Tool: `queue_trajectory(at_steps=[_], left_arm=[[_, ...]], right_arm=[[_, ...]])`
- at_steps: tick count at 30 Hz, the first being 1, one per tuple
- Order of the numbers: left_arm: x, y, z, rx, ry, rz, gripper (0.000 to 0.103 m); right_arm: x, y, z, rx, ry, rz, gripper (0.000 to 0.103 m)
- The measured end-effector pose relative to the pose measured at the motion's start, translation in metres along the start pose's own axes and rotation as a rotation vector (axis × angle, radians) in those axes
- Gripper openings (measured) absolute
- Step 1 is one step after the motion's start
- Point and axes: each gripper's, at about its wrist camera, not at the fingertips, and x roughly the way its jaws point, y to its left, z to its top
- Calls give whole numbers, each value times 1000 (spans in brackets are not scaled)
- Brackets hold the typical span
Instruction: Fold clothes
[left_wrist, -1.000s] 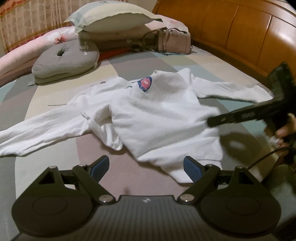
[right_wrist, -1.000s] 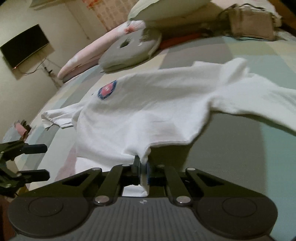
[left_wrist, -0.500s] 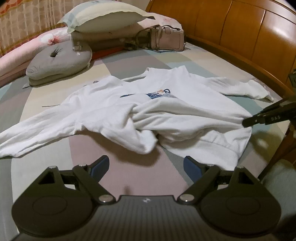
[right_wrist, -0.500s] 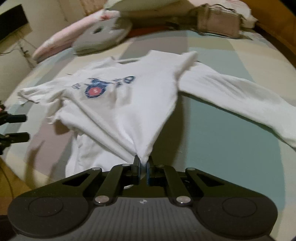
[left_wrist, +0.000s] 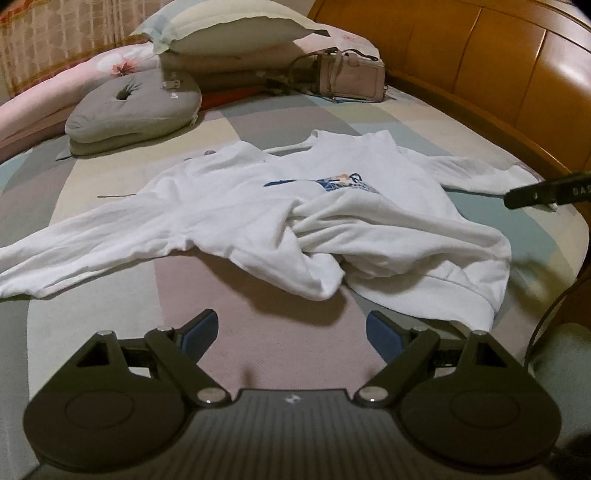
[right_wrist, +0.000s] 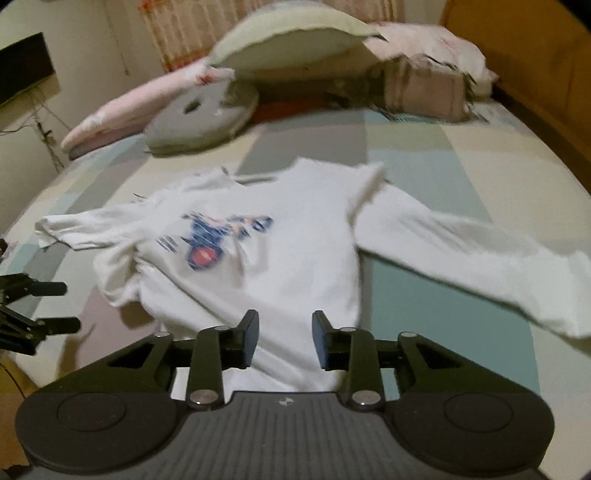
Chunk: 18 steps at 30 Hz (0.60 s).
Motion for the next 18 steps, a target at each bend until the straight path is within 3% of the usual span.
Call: queue_trajectory(at_steps=[9, 18], left_arm=[[7, 1, 21, 73, -42, 5, 88], [33, 9, 68, 227, -79, -85, 91]], right_arm=[[33, 38, 19, -85, -1, 81, 45], [49, 15, 27, -78, 37, 66, 45]])
